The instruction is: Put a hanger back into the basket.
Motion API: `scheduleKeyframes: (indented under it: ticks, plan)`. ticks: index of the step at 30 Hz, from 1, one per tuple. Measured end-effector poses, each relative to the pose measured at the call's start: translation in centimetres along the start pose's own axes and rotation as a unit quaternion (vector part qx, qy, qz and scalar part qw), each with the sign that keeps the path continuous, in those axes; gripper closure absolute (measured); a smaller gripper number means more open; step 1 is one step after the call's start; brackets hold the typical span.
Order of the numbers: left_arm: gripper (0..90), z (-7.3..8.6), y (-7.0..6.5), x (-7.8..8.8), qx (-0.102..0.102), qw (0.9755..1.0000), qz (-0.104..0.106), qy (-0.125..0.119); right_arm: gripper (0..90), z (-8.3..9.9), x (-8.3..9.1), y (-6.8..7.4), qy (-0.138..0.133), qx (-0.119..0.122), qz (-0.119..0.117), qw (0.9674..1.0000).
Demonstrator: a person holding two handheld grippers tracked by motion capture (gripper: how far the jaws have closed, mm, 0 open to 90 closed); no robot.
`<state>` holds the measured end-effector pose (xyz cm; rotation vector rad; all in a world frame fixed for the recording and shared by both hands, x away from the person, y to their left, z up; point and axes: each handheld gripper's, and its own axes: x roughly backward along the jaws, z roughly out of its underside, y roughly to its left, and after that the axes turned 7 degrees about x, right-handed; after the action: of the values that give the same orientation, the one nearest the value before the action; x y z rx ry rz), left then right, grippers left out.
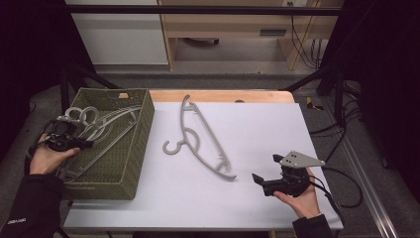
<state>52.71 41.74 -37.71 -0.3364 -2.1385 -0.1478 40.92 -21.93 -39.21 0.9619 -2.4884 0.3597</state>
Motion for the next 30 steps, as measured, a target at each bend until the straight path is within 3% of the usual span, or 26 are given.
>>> scheduleKeyframes:
  ticks: [4, 8, 10, 15, 17, 19, 23, 26, 30]
  plan:
    - [60.2, 0.6, 0.5, 0.4, 0.010, 0.9997, -0.022, -0.008, 6.2, -1.1, -0.7, 0.6, -0.004, 0.011, -0.004, 0.9999]
    - [52.9, 1.2, 0.4, 1.1, 0.007, 0.9990, -0.039, -0.020, 6.8, -2.3, -1.6, 1.2, -0.008, 0.015, -0.008, 0.9998]
    - [51.0, 1.5, 0.2, 1.4, 0.011, 0.9988, -0.040, -0.028, 7.1, -2.8, -2.1, 1.4, -0.010, 0.014, -0.007, 0.9998]
    - [40.9, 1.8, -0.4, 2.8, 0.021, 0.9962, -0.061, -0.059, 7.1, -3.9, -3.0, 1.8, -0.016, 0.015, -0.007, 0.9997]
    - [38.2, 2.0, -0.8, 3.5, 0.027, 0.9949, -0.054, -0.081, 7.2, -4.4, -3.2, 1.9, -0.017, 0.017, -0.007, 0.9997]
    - [35.7, 2.1, -1.5, 4.3, 0.028, 0.9930, -0.034, -0.110, 7.2, -4.8, -3.4, 2.1, -0.017, 0.021, -0.009, 0.9996]
    - [31.1, 2.5, -4.3, 5.5, 0.008, 0.9855, 0.016, -0.169, 6.9, -5.5, -3.8, 2.3, -0.020, 0.025, -0.009, 0.9994]
    - [27.9, 2.8, -6.5, 6.0, -0.012, 0.9793, 0.053, -0.195, 6.4, -5.9, -4.3, 2.4, -0.019, 0.022, -0.006, 0.9996]
    - [23.4, 3.3, -9.8, 5.9, -0.033, 0.9665, 0.110, -0.229, 7.1, -6.2, -4.7, 2.4, -0.020, 0.024, -0.008, 0.9995]
